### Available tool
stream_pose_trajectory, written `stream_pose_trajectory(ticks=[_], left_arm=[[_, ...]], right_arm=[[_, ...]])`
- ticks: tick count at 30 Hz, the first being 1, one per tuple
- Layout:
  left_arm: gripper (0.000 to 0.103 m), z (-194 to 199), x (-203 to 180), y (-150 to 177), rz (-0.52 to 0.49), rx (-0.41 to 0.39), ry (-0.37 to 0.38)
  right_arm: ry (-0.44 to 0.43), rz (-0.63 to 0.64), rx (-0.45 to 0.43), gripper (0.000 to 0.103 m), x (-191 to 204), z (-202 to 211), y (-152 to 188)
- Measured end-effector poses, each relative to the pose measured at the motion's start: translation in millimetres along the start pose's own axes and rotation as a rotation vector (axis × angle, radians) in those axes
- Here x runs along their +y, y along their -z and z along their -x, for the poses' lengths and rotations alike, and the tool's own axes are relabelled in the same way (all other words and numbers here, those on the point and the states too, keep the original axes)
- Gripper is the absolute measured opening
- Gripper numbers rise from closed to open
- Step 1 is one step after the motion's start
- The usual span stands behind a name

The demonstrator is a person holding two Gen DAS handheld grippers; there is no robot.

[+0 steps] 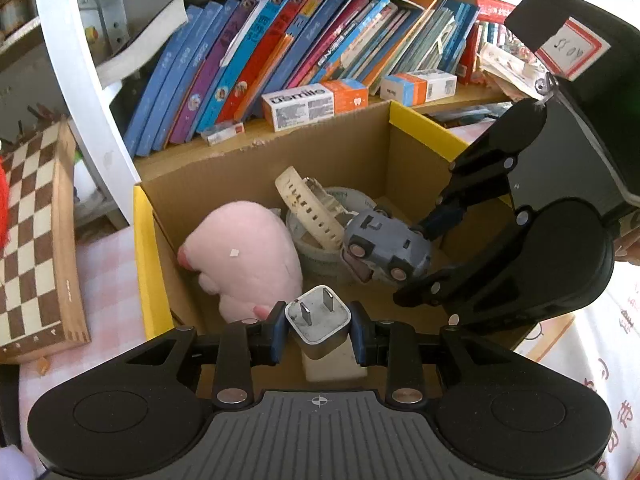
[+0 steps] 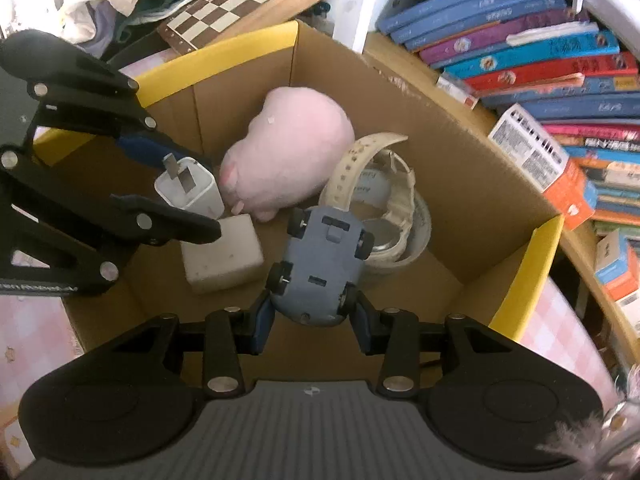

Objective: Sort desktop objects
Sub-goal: 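Lower the charger plug and toy car into the yellow box with both tools, then open the left tool to drop the charger plug while the right tool releases the toy car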

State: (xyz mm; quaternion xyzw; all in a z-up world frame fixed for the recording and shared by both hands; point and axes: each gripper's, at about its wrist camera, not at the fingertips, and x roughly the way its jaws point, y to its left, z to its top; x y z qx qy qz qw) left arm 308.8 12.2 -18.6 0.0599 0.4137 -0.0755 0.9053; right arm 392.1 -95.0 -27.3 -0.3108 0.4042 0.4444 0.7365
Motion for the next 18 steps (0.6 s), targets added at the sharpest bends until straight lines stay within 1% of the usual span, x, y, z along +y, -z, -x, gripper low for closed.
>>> stream_pose_trajectory(ticks=[4,10,18], left_arm=[[0.030,-9,4,-1,0.032,0.032,0.024],[0.030,-10,5,1,0.040,0.036,0.030],[0.031,-9,3,1,0.042,0.027,0.005]], right_arm=[[-0.020,-0.003,0.034,0.038,0,-5,-3],[-0.025,-0.007,0.083,0.038,0,-10,-5],[-0.027,-0.010,0.089,0.039,-1,-10,-5]])
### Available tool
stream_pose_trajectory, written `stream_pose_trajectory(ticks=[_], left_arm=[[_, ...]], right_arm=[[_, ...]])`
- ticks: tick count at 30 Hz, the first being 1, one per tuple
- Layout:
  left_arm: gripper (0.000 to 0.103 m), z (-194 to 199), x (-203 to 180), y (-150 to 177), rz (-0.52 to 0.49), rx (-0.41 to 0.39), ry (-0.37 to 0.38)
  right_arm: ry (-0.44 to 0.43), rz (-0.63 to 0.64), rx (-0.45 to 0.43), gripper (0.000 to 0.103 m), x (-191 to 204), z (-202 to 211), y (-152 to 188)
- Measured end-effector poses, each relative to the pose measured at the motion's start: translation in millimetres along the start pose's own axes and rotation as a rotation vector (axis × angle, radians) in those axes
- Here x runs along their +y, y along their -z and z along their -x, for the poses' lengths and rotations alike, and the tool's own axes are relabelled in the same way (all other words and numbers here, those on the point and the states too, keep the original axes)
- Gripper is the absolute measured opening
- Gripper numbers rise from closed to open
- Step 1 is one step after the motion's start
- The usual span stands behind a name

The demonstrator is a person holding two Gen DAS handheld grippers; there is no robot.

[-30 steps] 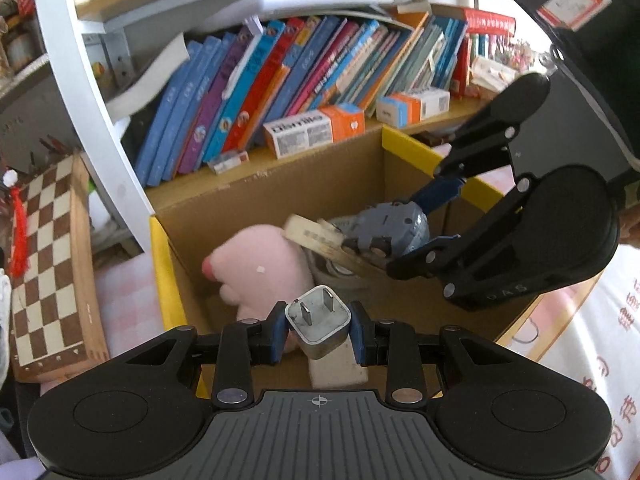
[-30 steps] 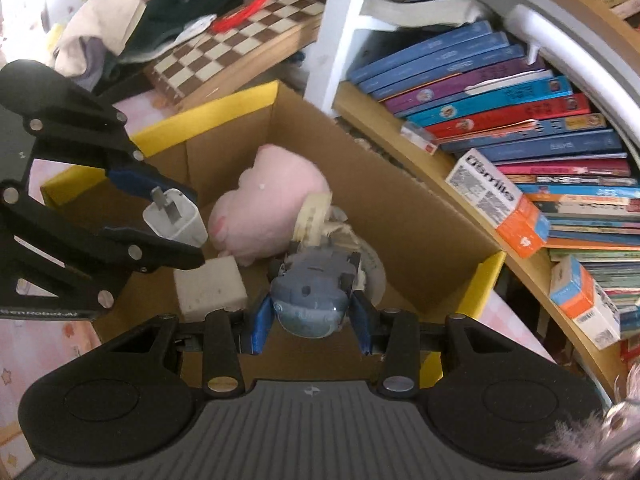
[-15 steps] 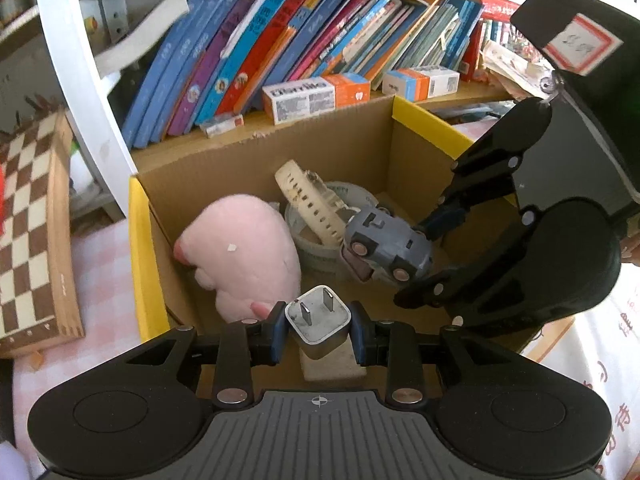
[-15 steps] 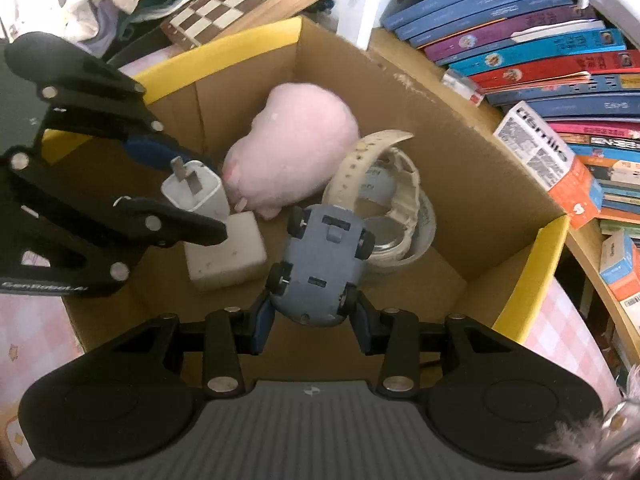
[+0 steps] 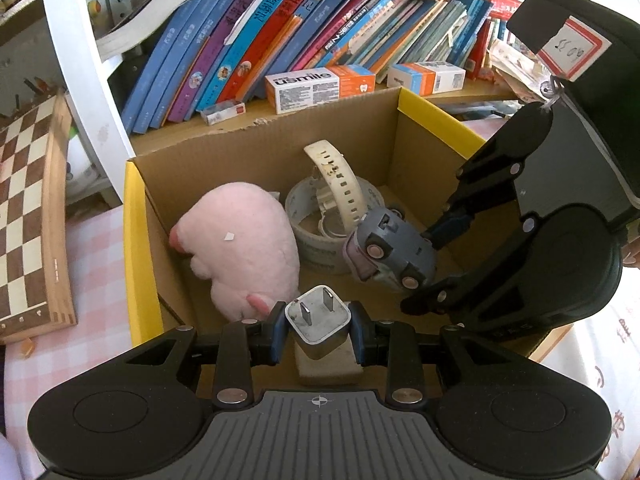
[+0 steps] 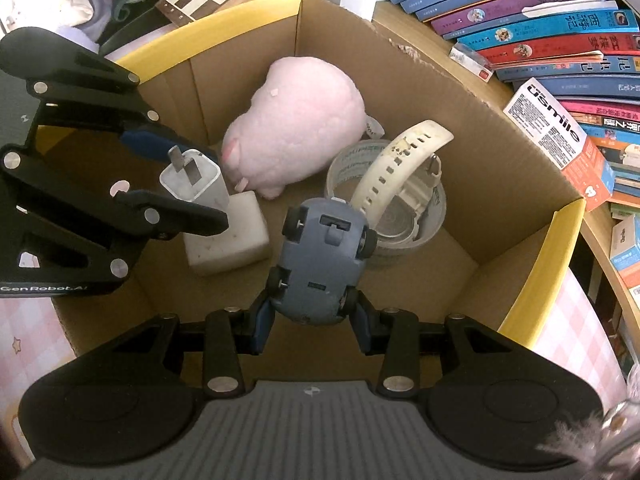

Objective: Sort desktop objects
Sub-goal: 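Open the left tool to drop the charger plug while the right tool releases the toy car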

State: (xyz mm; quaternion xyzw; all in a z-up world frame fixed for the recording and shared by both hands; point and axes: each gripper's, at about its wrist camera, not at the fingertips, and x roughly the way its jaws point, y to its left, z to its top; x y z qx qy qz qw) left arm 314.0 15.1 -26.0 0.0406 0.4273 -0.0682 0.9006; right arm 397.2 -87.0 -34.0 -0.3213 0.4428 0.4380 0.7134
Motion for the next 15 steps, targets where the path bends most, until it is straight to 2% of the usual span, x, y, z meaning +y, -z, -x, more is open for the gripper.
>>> stream_pose_trajectory(ticks=[2,4,8,11,13,15], left_arm=[[0.031,1,0,0,0.001,-0.004,-0.009],[0.032,2,-1,1,0.002,-0.007,-0.017],[0.037,8,-3,2,-0.008,-0.016,-0.032],[0.045,16,-6,2,-0.029,-0.032,-0.049],[0.057,22,-7,3,-0.040,-0.049,-0.085],[0.060,28,-5,3,-0.037,-0.059,-0.092]], right_arm=[[0.000,-0.003,-0.006,0.040,0,1,0],[0.007,-0.011,-0.020,0.048,0,4,0],[0.031,-0.021,-0.032,0.051,1,6,0],[0.038,-0.048,-0.043,0.054,3,10,1],[0.042,-0.071,-0.057,0.056,4,14,1],[0.042,-0.095,-0.075,0.058,5,20,2]])
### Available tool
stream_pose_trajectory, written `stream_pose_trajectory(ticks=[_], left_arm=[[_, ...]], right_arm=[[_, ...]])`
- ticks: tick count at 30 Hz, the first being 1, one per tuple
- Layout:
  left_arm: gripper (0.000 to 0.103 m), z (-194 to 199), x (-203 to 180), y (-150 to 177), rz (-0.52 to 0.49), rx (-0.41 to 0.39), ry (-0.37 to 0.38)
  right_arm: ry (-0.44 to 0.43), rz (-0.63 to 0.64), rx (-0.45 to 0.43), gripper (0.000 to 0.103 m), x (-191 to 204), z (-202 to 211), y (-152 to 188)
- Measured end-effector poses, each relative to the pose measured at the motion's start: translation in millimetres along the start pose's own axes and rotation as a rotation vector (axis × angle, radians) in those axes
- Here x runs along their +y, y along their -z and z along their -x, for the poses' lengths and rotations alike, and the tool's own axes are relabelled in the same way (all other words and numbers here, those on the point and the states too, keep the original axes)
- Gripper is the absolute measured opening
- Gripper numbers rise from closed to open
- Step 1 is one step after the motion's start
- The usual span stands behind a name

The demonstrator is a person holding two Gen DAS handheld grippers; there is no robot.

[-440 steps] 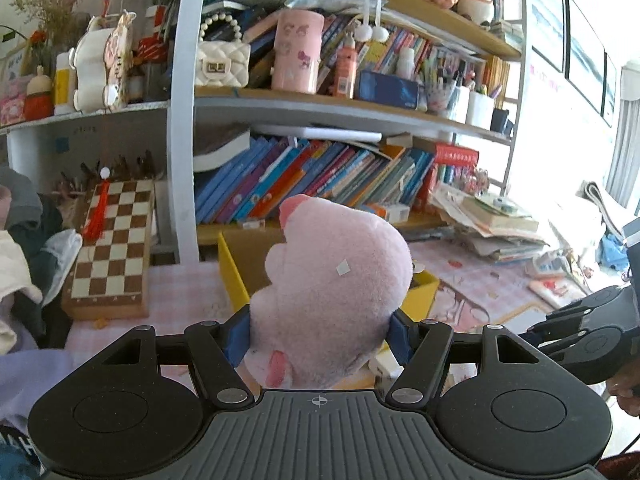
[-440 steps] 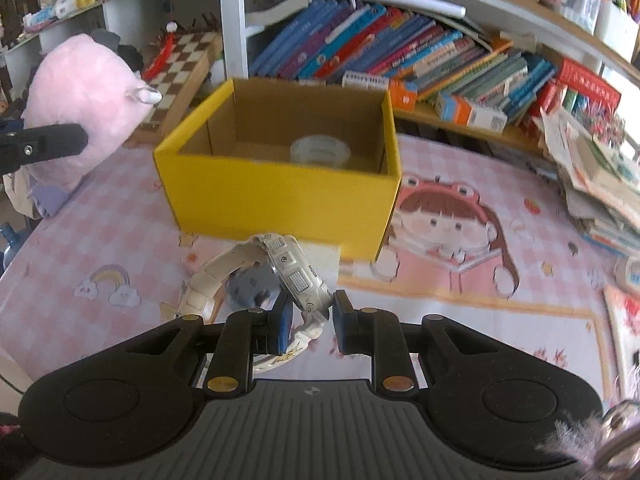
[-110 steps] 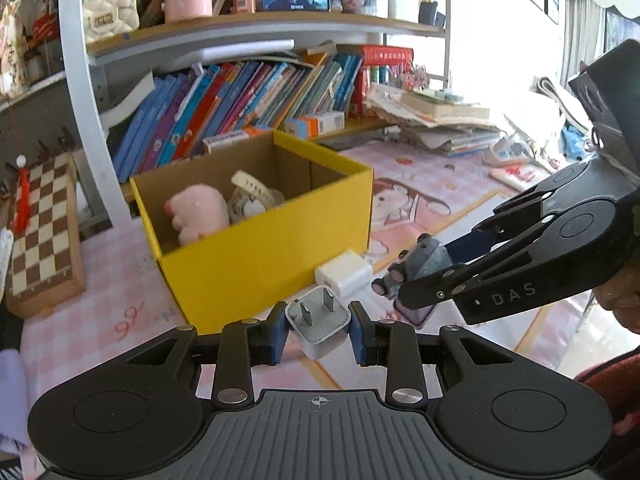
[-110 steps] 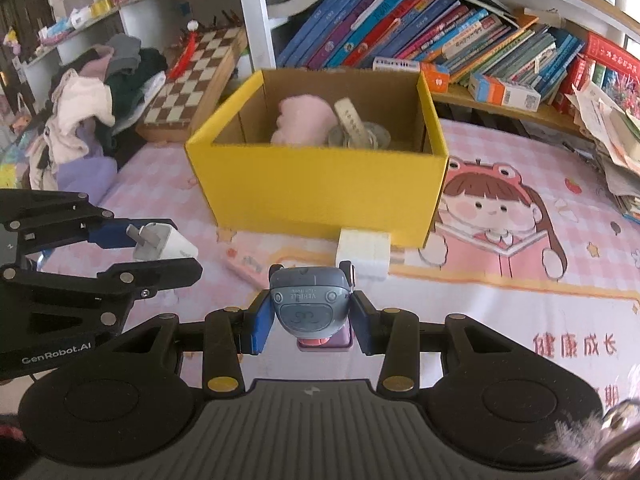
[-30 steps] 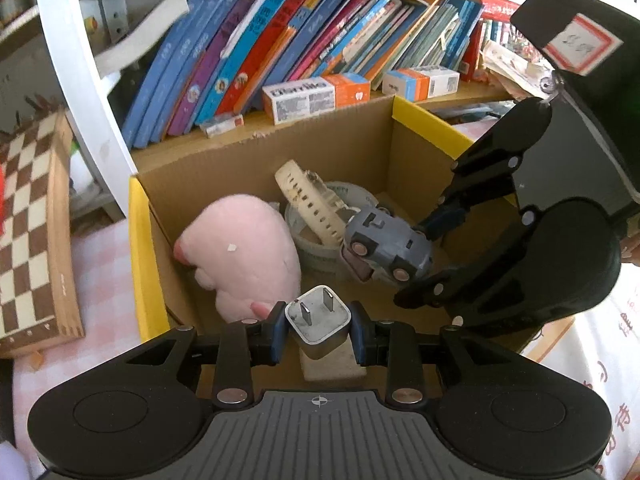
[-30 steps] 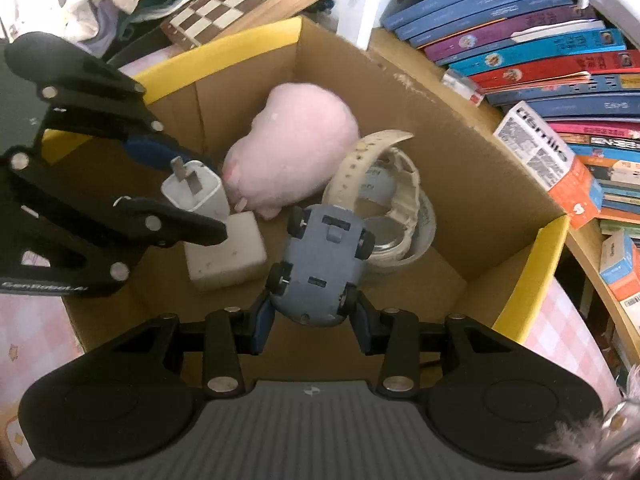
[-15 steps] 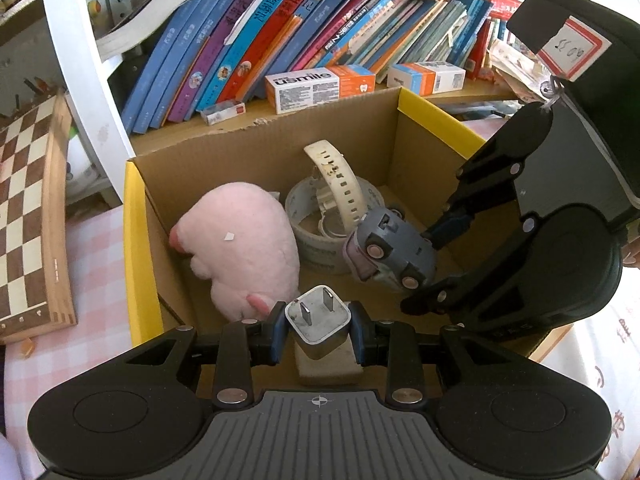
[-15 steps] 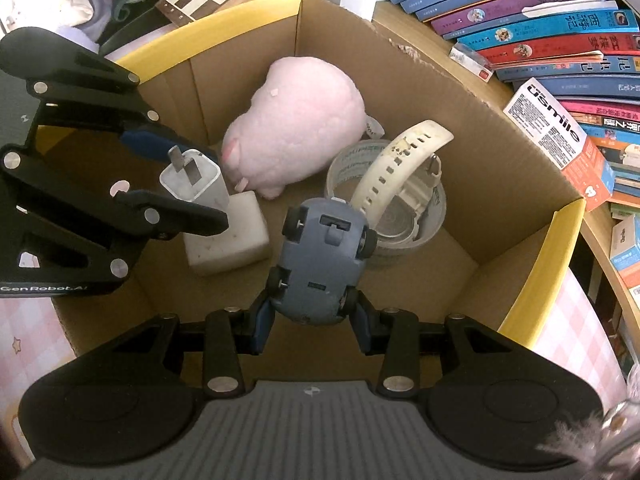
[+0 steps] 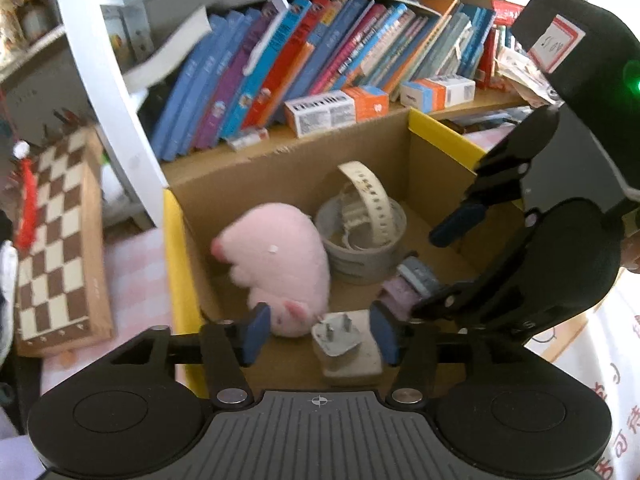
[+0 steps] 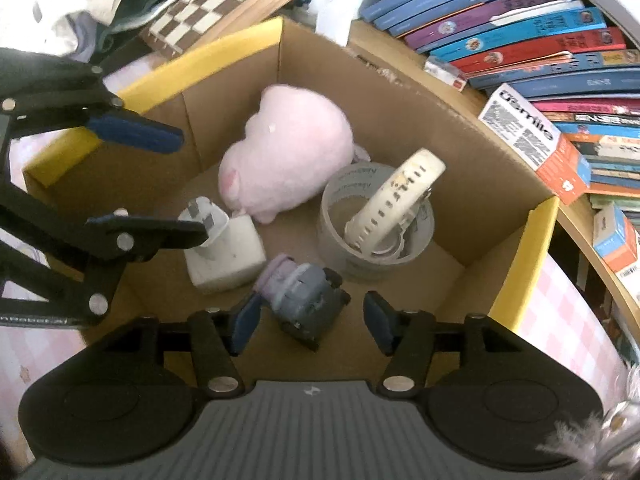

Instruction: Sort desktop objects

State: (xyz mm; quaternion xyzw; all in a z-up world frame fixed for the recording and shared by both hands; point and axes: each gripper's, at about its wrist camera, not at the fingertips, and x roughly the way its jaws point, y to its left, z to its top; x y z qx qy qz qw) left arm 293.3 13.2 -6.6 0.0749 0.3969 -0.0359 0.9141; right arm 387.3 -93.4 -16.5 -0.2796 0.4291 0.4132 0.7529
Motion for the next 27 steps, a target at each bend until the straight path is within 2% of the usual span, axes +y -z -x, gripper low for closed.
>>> stream_pose_trajectory(ticks=[5,7,19,27], left_arm=[[0.069,14,-5,4,-0.027,-0.021,-0.012],[0.073,20,-9,6,-0.040,-0.034,-0.017],[0.088,75,-23,8,-0.071,-0.181,-0.042],[0.094,108,-29,22,-0.077,-0.230,-0.044]], right_arm=[[0.026,-0.046,-0.048,0.065,0,21,2],[0.030,-0.056,-0.064,0.073,1,29,5],[0.091,-0.132,-0.196,0.080,16,90,33],[0.144,-0.213,-0.266,0.081,33,122,62]])
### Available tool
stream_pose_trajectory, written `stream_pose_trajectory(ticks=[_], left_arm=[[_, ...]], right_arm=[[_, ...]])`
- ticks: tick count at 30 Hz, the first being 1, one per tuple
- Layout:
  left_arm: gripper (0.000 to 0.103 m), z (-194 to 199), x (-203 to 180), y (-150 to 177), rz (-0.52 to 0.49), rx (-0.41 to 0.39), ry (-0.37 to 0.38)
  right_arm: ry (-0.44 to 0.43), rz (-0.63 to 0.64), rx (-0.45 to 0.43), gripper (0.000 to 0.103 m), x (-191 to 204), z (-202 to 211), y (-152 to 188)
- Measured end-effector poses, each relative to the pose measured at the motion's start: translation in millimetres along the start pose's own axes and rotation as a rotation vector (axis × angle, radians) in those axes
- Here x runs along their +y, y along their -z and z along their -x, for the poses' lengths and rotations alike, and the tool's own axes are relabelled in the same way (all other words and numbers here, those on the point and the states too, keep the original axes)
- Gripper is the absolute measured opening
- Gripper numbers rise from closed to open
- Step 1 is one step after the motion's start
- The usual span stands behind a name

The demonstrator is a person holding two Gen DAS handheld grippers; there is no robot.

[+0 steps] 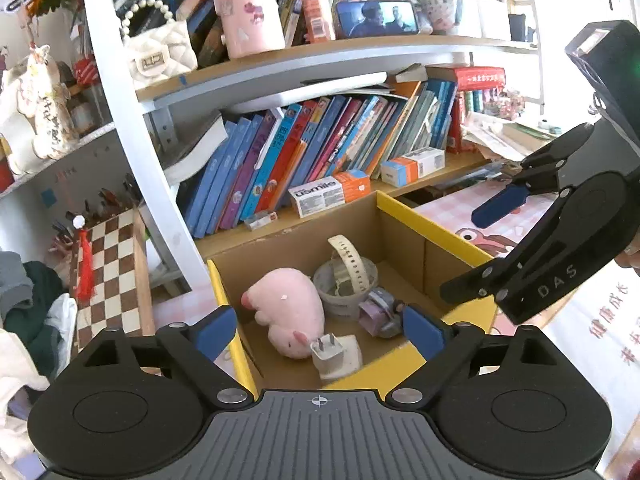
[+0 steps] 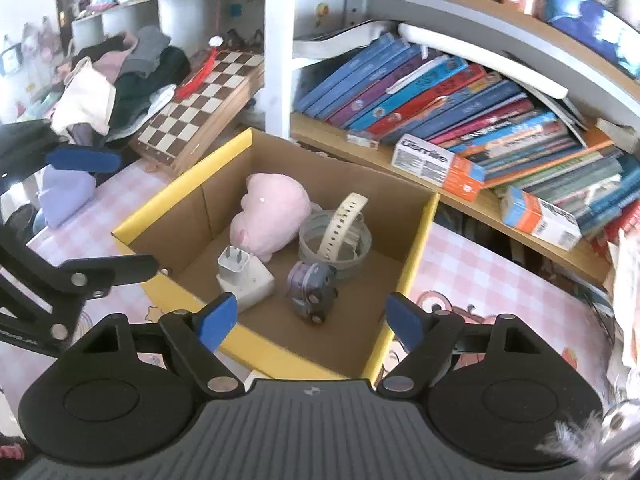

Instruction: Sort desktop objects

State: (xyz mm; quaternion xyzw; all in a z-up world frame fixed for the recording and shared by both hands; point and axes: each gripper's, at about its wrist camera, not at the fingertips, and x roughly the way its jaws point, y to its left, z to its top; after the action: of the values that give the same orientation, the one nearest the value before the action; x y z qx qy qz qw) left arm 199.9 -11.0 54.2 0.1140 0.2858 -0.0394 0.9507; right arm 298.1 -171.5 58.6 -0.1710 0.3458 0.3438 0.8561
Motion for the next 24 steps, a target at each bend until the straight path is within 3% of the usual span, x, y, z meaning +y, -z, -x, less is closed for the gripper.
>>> stream_pose_trajectory(ticks=[10,24], left_arm=[[0.095,34,-4,25,0.054,-0.010,-0.005],[0.096,58,-20,68,0.066,0.029,0.015]], right_arm=[[0.092,-0.102,-0.100,0.084,21,47,43],[0.189,-0.212,-0.077,0.087,60,72,112]])
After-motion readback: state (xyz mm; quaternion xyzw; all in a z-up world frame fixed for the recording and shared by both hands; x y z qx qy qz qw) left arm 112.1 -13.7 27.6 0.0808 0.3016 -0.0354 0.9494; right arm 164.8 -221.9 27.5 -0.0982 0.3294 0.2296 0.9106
